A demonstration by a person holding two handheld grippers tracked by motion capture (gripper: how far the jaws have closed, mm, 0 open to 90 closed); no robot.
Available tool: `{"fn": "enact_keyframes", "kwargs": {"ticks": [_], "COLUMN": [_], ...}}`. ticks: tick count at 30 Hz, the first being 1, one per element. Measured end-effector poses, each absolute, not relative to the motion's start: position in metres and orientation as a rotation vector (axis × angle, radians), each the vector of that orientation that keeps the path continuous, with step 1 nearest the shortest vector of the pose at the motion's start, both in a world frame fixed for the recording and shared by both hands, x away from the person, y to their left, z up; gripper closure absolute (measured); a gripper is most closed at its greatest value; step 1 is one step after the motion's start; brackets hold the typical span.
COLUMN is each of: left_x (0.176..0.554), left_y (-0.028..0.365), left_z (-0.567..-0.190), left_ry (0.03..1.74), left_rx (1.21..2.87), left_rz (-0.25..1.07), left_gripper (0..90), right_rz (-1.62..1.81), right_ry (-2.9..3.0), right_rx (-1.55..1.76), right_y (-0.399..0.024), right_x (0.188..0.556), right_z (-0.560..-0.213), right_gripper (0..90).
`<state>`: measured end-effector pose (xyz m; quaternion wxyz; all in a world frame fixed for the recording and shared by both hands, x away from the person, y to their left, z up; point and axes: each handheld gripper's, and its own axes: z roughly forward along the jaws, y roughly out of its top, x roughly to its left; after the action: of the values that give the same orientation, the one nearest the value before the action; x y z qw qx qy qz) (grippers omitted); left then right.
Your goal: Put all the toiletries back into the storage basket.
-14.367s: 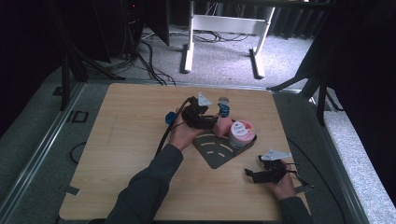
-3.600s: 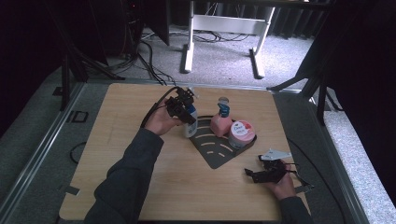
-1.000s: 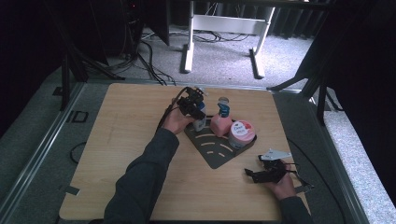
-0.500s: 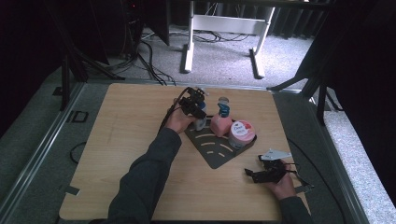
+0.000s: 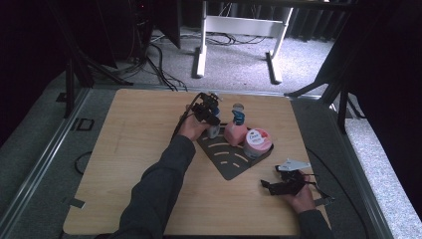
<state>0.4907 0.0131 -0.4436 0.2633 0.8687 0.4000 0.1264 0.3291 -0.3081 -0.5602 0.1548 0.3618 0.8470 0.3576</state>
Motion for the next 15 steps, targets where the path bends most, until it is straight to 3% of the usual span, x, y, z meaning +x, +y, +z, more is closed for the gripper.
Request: {"fn": "enact_keyframes", "kwargs": {"ticks": [15], "left_x": [0.498], "left_y": [0.002], "left_z": [-0.444], "left_ry": [1.049], "left_rx": [2.339], "left_rz": [0.32], "left_gripper": [54.9], "right_rz": [1.024], "right_ry": [2.427], "right_rx": [1.037], "right_y": [-0.308], "right_x": [0.329], "right_z": [-0.56], "right_gripper": [12.1]}}
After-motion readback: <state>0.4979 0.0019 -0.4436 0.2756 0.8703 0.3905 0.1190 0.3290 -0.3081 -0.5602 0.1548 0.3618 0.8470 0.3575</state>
